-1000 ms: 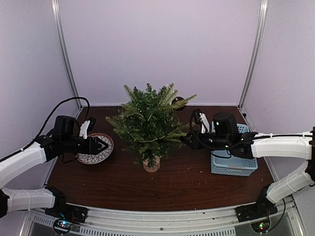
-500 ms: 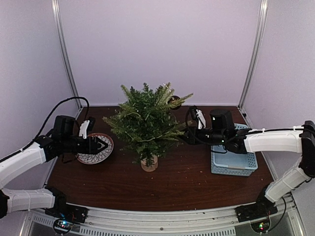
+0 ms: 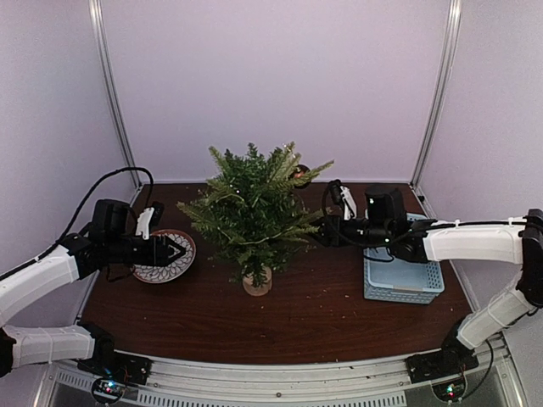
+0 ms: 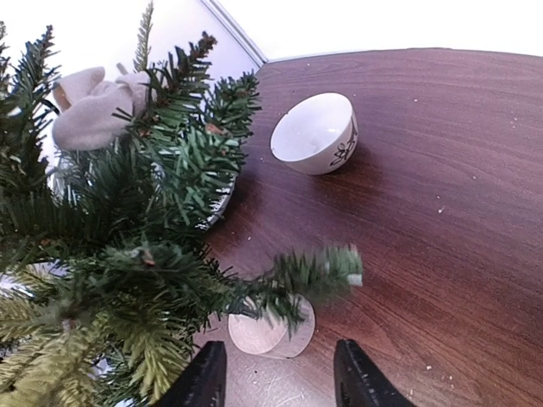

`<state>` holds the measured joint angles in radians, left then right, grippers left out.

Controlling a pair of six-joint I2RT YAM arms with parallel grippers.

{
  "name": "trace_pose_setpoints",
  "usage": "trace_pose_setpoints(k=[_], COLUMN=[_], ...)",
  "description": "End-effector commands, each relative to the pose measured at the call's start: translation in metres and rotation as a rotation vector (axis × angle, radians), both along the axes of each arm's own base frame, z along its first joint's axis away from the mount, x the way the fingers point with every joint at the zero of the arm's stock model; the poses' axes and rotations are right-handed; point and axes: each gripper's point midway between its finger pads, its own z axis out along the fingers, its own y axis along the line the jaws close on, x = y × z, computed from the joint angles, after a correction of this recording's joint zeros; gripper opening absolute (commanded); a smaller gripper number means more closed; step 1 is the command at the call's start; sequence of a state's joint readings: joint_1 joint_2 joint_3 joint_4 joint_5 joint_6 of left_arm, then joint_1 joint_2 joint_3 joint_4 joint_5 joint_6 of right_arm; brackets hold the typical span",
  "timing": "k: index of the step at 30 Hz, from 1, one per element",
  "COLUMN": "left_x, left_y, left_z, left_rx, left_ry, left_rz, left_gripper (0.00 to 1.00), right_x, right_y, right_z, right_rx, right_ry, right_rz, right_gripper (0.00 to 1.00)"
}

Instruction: Decorate the small christmas tree

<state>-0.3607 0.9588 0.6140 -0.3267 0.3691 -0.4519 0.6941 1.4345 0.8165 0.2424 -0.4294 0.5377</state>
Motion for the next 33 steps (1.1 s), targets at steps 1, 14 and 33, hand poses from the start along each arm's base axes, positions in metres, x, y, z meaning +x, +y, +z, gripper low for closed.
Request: trace_pose_setpoints(k=[1, 14, 33], left_x=[0.009, 0.022, 0.038], left_y=[0.002, -0.001, 0.001], left_z=[0.017, 0.027, 0.033], left_rx=[-0.002, -0.022, -0.001], left_ry=[-0.062, -0.093, -0.129], left_rz=[0.014, 0.032, 0.069], left_gripper=[0.49, 0.52, 0.53], right_x=[-0.005, -0.026, 0.029], right_y=[-0.015, -0.112, -0.299], right_z=[0.023, 0.027, -0.048], right_rx=[0.011, -0.173, -0.751], right_ry=[-0.035, 0.071, 0.490], right_rz=[-0.028, -0.266, -0.566], right_gripper=[0.51, 0.63, 0.41])
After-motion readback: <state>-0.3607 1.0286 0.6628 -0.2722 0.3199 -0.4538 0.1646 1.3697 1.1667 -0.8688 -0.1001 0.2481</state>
